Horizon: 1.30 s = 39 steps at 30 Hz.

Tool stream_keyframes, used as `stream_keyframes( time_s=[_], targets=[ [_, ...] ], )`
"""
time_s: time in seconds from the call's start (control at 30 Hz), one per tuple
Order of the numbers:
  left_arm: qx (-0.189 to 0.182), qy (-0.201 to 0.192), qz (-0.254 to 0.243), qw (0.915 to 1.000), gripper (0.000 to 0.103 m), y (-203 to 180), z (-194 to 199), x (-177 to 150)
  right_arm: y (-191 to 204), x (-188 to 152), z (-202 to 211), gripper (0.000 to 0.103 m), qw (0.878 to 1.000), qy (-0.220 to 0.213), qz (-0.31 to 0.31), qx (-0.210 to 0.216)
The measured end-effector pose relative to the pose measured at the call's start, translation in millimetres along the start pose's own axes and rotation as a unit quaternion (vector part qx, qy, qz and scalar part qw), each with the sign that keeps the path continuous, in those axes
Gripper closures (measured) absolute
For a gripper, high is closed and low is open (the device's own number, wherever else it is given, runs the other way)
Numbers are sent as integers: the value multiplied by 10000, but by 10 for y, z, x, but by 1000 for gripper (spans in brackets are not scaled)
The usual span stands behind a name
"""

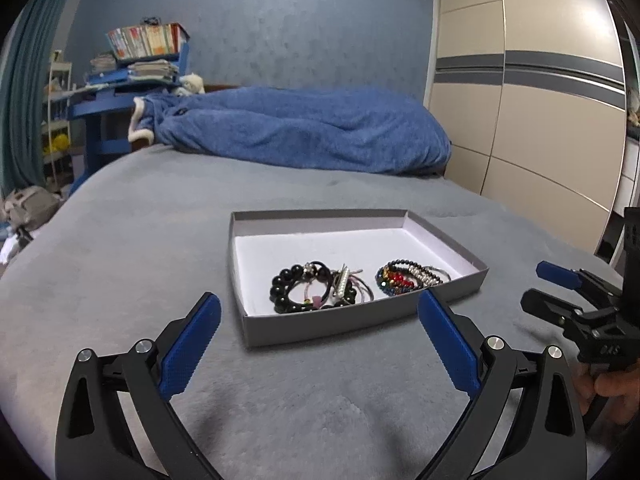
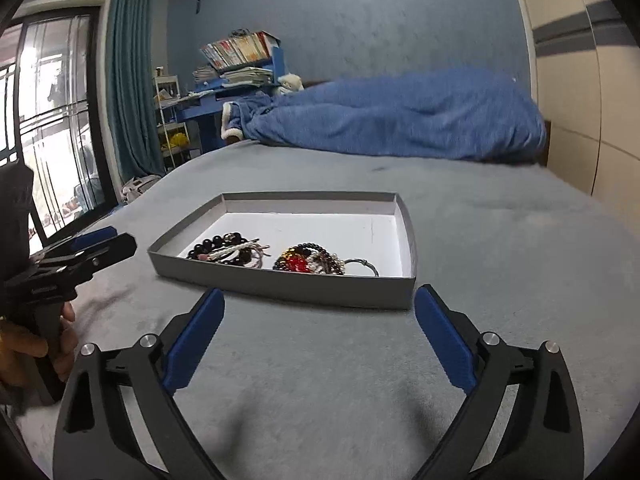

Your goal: Organize jewelry

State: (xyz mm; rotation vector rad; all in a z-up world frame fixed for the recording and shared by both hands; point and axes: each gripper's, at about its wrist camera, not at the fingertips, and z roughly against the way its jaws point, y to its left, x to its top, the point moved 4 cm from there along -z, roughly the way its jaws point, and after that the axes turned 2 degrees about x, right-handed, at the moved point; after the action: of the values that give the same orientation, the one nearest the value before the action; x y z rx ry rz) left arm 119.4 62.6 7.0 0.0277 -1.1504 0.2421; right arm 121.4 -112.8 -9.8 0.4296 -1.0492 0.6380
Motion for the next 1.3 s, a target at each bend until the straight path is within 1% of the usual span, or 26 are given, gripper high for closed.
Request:
stream_keyframes(
  time_s=[0.13, 0.2, 0.67, 1.3],
  targets=[
    [-46, 45, -82, 9999, 5, -41, -6, -21, 107, -2, 81, 7, 9996, -165, 230, 17],
    [-58, 10, -133, 9999, 5, -57, 14, -27, 131, -6, 91, 6, 9995, -182, 273, 17],
    [47, -94, -134, 9999, 5, -40, 74, -33, 122, -28, 110, 6, 9997, -173, 197, -17],
    [74, -97, -144, 9998, 5, -45, 78, -32, 75, -33, 77, 6, 9999, -117, 81, -34]
  ],
)
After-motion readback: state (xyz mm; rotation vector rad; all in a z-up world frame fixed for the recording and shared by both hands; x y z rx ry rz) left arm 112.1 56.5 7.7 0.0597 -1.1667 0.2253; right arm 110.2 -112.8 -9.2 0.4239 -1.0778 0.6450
